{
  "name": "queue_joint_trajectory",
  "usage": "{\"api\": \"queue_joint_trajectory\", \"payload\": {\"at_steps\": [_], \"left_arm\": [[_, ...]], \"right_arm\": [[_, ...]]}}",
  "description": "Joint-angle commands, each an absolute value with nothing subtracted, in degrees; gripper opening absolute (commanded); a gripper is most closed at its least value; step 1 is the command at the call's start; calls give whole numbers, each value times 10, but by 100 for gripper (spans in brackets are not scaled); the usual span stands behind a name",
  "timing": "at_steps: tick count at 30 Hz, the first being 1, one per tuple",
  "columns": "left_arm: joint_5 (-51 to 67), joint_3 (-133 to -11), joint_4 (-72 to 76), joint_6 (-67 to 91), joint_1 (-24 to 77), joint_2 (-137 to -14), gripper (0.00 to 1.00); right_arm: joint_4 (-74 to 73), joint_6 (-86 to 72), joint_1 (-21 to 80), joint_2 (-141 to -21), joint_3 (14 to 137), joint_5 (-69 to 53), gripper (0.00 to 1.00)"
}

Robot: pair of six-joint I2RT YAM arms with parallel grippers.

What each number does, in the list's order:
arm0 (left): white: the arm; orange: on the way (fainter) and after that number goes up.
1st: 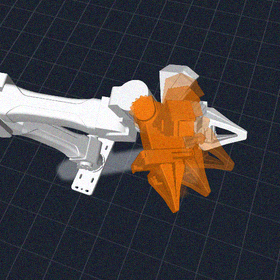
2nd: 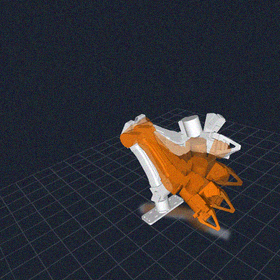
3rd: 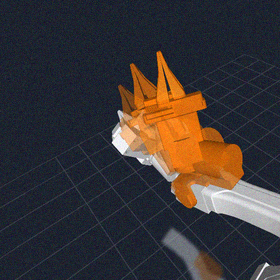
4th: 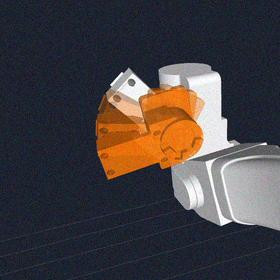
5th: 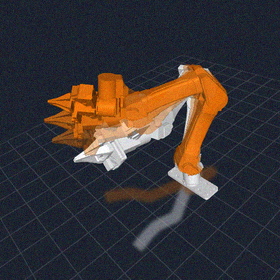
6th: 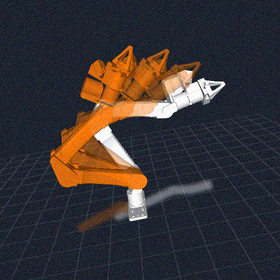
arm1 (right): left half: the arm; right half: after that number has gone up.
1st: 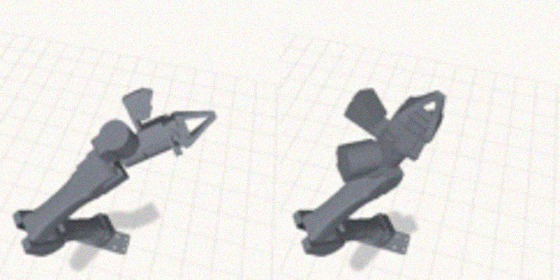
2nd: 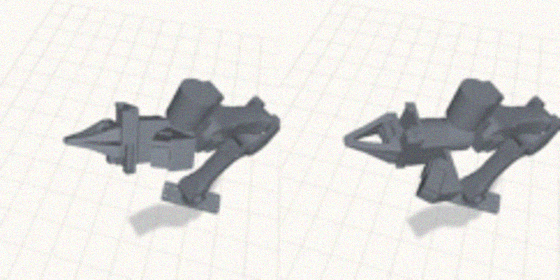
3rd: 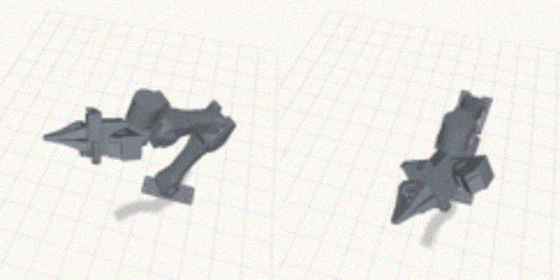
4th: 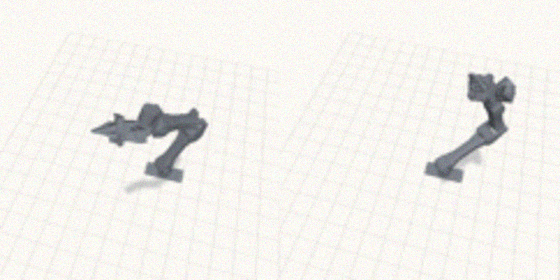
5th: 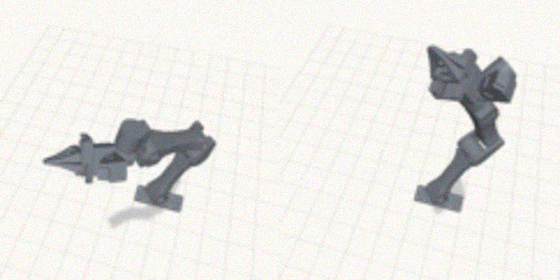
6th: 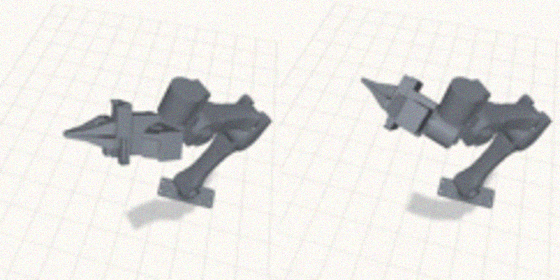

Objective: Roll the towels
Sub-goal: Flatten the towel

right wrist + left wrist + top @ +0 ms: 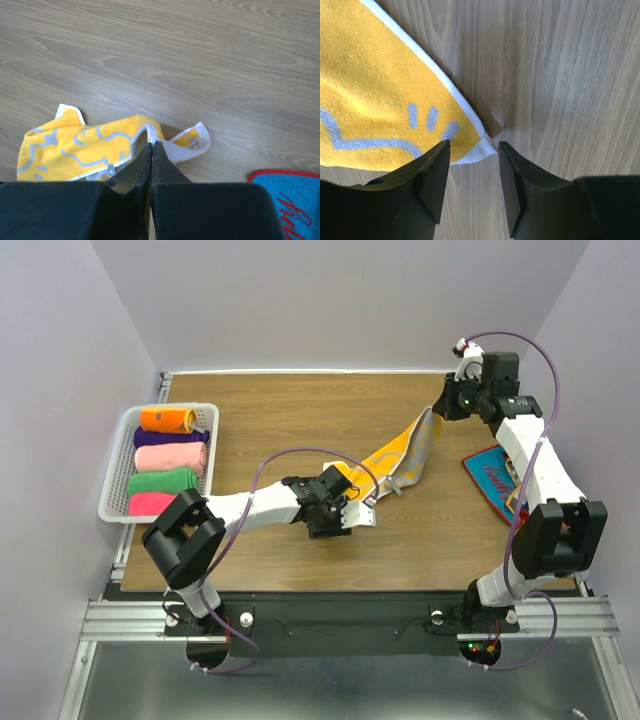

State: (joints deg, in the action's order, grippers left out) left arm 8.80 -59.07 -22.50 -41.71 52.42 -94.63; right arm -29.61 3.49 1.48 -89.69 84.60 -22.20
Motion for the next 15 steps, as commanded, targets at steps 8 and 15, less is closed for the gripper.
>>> {"api": "queue_joint_trajectory", "payload": {"at_steps": [8,15], "left_arm": [[82,-562,-200,-417,526,-940,44],[81,-562,-187,-407,525,-940,15]], "right_arm": [[-289,42,13,-911,856,-211,1],[-291,48,11,-910,850,-205,1]]}}
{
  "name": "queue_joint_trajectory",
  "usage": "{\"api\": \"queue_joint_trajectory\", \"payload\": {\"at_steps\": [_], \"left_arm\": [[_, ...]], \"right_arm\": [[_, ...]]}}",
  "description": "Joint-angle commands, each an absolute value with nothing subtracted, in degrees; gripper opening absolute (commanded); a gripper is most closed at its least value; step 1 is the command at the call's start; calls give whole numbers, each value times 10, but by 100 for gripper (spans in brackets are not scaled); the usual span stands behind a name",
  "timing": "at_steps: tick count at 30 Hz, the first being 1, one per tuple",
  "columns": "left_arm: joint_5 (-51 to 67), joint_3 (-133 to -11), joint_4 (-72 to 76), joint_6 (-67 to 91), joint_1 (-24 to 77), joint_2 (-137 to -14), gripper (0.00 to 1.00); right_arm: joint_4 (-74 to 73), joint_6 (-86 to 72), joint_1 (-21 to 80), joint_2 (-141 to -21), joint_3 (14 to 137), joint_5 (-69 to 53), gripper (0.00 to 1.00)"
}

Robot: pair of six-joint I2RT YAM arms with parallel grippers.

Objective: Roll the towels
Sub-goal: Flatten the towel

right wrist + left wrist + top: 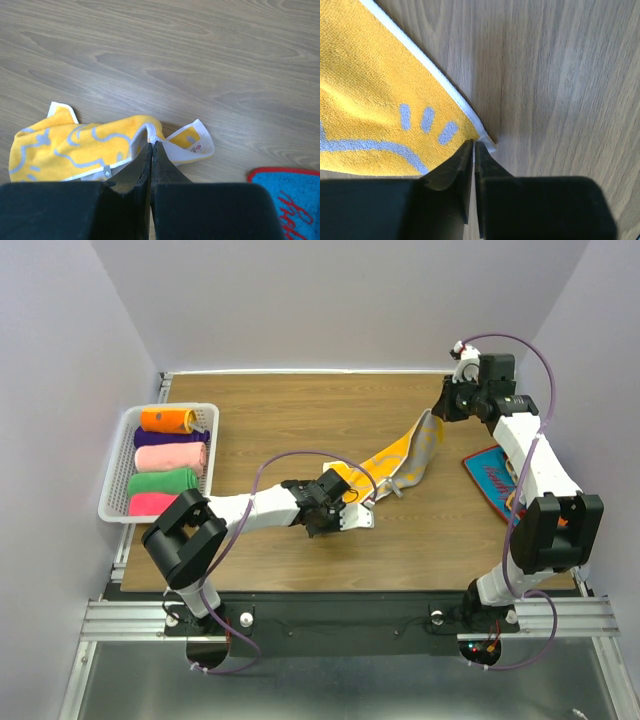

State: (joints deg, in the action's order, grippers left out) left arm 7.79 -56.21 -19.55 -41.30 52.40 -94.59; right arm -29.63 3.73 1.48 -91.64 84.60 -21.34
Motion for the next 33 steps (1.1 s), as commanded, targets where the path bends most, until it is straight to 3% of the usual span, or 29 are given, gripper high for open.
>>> {"api": "queue_joint_trajectory", "payload": {"at_steps": [1,2,4,6,18,20,28,33], "left_arm": [[80,-558,-185,-407,524,-938,13],[79,-555,-184,-409,524,-938,14],[85,-551,-191,-412,522,-933,34],[90,-548,-192,-413,522,-927,44],[145,-565,-219,-441,501,-983,52],[148,-569,-222,-443,493,-990,48],[113,-591,-231,-446,468,-974,0],[96,-650,-278,-424,448,-881,0]], "right_arm": [[-290,51,12,-909,849,-202,1],[-290,50,12,-909,848,-202,1],[-292,51,12,-907,847,-202,1],[-292,52,12,-904,846,-202,1],[-292,54,12,-908,846,-198,1],[-292,54,12,-908,846,-197,1],[-294,59,12,-911,853,-194,1],[-323,94,12,-899,885,-177,1]]}}
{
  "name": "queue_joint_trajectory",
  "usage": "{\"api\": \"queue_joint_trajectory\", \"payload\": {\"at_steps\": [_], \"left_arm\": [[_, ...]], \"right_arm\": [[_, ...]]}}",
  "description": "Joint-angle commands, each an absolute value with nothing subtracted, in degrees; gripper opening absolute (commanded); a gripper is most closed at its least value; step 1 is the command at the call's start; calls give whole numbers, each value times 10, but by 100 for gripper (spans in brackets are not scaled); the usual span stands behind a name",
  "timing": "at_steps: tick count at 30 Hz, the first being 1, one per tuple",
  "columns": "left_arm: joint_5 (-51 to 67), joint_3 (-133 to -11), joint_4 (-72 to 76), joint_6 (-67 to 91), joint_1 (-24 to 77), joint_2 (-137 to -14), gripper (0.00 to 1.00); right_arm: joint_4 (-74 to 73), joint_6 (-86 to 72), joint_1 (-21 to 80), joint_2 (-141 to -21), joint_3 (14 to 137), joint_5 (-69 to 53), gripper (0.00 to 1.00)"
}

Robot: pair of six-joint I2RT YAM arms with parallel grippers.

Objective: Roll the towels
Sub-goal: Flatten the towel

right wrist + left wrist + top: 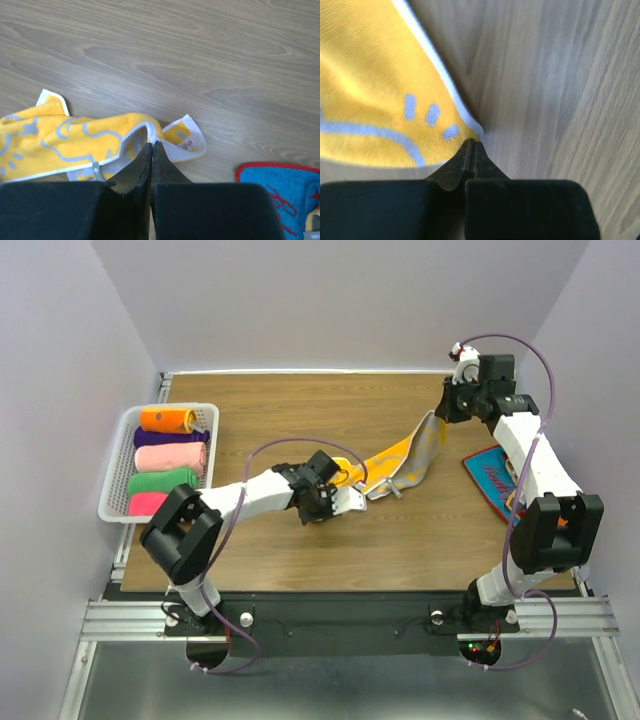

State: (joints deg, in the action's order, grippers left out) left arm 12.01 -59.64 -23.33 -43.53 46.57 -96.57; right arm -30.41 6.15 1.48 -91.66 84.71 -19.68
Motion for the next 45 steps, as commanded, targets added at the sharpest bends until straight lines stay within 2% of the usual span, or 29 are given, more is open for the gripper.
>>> {"api": "queue_joint_trajectory", "payload": {"at_steps": [1,7,12,13,14,15,16,17,18,24,28,36,45], "left_arm": [[98,-679,-297,-418,428,-866,0],[86,-753,-315,-377,353,-754,0],[101,-755,-326,-355,336,-689,0],[132,-737,-349,-365,337,-686,5],[141,-724,-355,-377,341,-684,14],[134,-697,-359,-390,360,-686,32],[134,-684,-360,-397,373,-688,39],[114,-671,-358,-406,407,-699,53],[98,-648,-347,-407,420,-704,56],[116,-625,-305,-429,493,-775,58],[159,-665,-290,-462,529,-854,60],[205,-736,-257,-499,541,-1000,62],[196,-761,-245,-516,541,-1064,61]], "right_arm": [[-328,104,12,-890,887,-171,1],[-342,176,11,-833,860,-114,1],[-352,185,7,-783,847,-96,1],[-352,185,7,-782,844,-98,1],[-353,185,7,-782,836,-105,1],[-352,185,8,-785,831,-108,1],[-353,185,8,-789,826,-111,0],[-353,183,7,-793,817,-117,1],[-353,181,7,-799,813,-119,1],[-351,174,7,-822,795,-129,1],[-351,173,8,-835,795,-127,1],[-351,171,7,-852,814,-133,1],[-352,171,8,-853,816,-149,1]]}}
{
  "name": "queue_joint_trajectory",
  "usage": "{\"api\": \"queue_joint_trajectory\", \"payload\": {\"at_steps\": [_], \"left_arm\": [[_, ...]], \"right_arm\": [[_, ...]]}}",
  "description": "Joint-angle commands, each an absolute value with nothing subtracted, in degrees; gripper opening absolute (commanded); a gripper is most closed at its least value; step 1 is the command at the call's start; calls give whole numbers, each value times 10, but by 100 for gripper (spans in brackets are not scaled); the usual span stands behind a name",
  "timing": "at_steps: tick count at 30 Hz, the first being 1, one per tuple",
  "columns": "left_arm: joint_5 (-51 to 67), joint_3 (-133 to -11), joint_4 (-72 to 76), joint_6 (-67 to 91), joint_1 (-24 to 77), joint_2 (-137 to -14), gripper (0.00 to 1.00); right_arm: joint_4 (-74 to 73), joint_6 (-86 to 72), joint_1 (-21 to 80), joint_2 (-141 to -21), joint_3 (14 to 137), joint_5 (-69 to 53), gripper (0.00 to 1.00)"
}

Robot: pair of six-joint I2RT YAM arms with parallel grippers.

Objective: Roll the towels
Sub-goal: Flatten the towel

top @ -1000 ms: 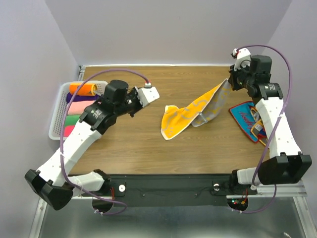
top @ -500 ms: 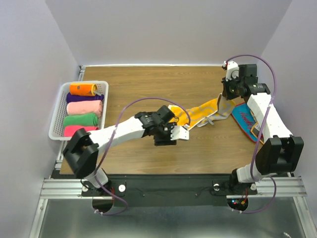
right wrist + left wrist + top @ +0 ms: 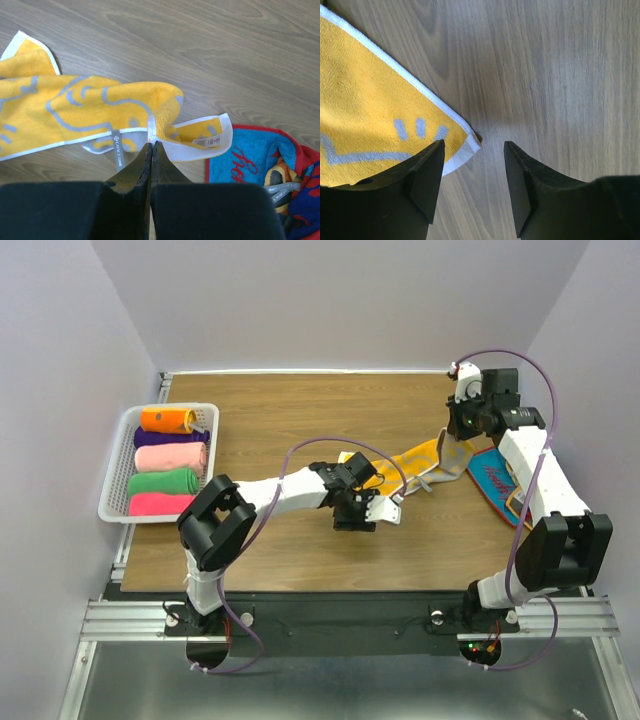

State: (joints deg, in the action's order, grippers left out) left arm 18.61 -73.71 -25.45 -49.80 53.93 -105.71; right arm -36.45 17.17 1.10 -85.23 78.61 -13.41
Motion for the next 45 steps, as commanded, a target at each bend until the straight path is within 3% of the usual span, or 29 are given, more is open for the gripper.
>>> {"api": "queue_joint_trajectory", "payload": {"at_steps": [1,13,33,36,38,39,44,45], "left_arm": [[197,-765,-246,-519,541,-1070,61],[210,-769,-287,-547,516,-1125,58],[222,-791,-340,-555,501,-1107,57],[209,-789,-337,-562,499,-1126,52],[212,-795,-335,-563,498,-1141,44],[220,-804,-341,-564,497,-1159,33],[223,-823,-354,-574,483,-1193,24],[222,-830,-361,-577,481,-1204,16]], "right_arm": [[-351,171,7,-854,816,-149,1],[-351,173,8,-860,821,-156,1],[-351,175,7,-867,819,-161,1],[-351,177,7,-868,819,-160,1],[-351,178,8,-867,817,-160,1],[-351,179,8,-867,817,-158,1],[-351,181,7,-869,817,-158,1],[-351,181,7,-870,817,-157,1]]}}
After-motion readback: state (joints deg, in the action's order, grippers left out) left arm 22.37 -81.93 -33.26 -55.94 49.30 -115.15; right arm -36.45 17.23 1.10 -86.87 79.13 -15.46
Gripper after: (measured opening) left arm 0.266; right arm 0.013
